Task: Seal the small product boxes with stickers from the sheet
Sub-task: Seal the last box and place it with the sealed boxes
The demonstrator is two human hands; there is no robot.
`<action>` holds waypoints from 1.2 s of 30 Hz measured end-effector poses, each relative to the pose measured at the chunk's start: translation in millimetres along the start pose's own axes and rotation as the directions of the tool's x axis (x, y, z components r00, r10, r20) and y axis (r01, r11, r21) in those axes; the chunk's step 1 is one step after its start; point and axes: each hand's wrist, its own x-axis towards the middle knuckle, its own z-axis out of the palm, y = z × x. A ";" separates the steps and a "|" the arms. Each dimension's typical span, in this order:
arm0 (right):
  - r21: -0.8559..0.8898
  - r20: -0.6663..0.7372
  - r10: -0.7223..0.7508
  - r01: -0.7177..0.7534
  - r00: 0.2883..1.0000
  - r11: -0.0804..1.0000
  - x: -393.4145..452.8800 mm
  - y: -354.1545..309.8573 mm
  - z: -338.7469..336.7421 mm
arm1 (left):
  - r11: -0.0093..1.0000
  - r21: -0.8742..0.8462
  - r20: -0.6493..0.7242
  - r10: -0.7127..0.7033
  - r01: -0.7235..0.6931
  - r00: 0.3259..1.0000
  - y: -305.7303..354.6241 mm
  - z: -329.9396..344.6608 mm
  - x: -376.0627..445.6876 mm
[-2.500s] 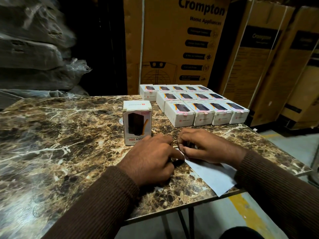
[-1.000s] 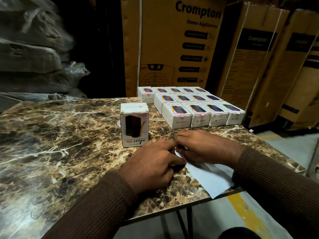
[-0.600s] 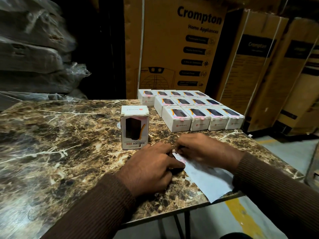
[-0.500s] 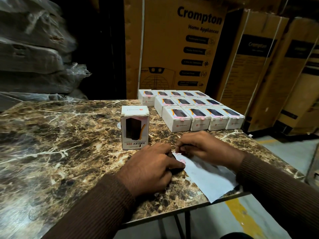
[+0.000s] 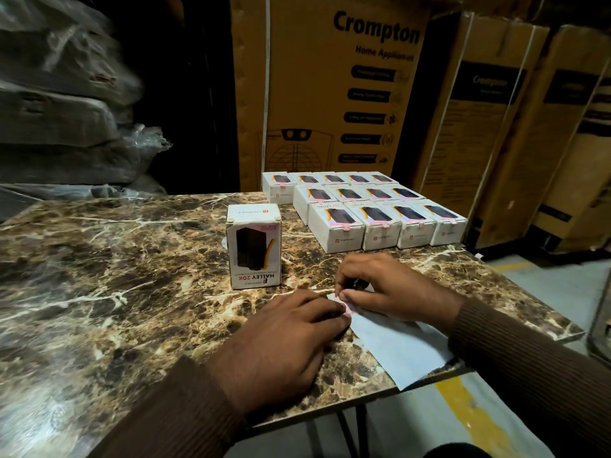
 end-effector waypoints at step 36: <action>-0.032 -0.125 0.060 -0.064 0.990 0.997 6.1 8.7 19.9 | 1.000 0.029 -0.013 -0.012 0.012 1.000 2.6 -3.5 0.5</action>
